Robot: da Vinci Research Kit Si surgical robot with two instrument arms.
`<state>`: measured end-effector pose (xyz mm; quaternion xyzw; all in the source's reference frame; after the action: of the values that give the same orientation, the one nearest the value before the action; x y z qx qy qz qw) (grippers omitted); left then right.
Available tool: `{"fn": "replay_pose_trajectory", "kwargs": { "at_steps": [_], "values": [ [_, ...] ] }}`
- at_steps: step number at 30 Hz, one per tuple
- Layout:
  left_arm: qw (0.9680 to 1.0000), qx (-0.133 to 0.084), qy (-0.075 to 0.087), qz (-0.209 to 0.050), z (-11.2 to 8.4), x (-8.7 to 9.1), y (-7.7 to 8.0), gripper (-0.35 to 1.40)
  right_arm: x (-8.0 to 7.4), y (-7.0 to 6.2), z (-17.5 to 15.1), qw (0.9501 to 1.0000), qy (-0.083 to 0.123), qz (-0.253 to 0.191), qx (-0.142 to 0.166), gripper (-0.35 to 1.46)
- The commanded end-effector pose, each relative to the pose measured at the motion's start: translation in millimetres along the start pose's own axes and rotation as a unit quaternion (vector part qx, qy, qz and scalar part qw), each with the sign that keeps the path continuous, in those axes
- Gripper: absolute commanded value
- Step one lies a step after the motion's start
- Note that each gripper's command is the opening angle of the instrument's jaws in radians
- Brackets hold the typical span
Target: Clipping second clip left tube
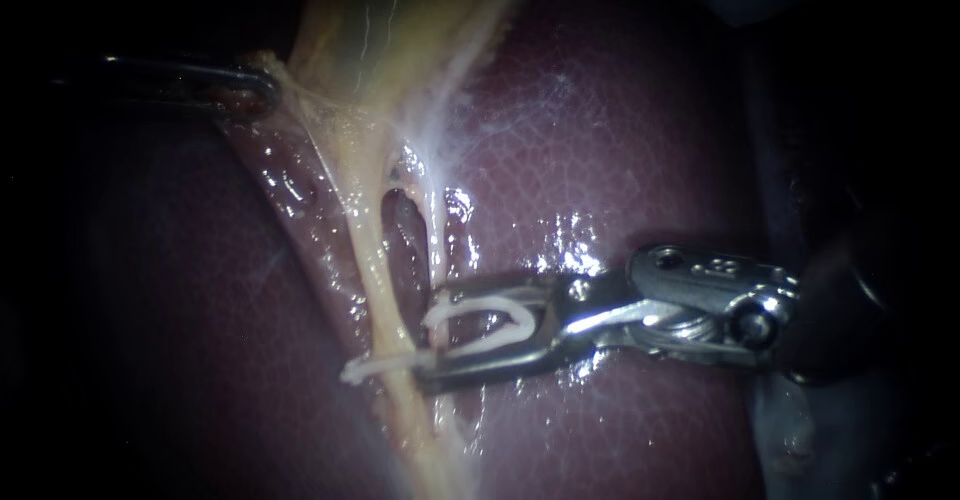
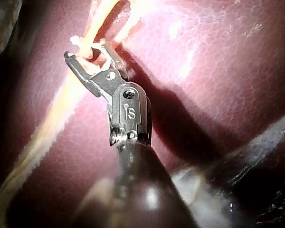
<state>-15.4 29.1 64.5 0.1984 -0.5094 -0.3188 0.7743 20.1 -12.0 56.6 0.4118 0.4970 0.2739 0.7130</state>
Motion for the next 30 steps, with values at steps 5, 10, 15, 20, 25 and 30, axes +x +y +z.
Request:
{"fn": "replay_pose_trajectory", "kwargs": {
  "at_steps": [5, 10, 15, 20, 25, 30],
  "values": [
    [1.0000, 0.001, 0.000, 0.000, 0.1, 0.1, -0.1, -0.35, -1.0, 1.8, 0.9, 0.9999, -0.004, 0.010, 0.009, 0.49],
    [1.0000, 0.000, 0.000, 0.001, 0.2, 0.2, -0.1, -0.35, -1.7, 3.6, 1.8, 0.9995, -0.002, 0.027, 0.018, 0.49],
    [1.0000, 0.000, 0.000, 0.001, 0.3, 0.2, -0.1, -0.35, -1.8, 4.6, 2.5, 0.9988, 0.005, 0.041, 0.025, 0.49],
    [1.0000, 0.001, 0.000, 0.001, 0.3, 0.3, -0.1, -0.35, -1.5, 4.9, 3.1, 0.9960, 0.023, 0.059, 0.063, 0.49],
    [1.0000, 0.001, 0.000, 0.001, 0.5, 0.4, 0.0, -0.35, -0.9, 5.1, 4.1, 0.9882, 0.048, 0.072, 0.126, 0.46],
    [1.0000, 0.000, 0.000, 0.001, 0.7, 0.4, -0.1, -0.35, -0.3, 5.0, 5.2, 0.9795, 0.061, 0.078, 0.175, 0.43]
  ]
}}
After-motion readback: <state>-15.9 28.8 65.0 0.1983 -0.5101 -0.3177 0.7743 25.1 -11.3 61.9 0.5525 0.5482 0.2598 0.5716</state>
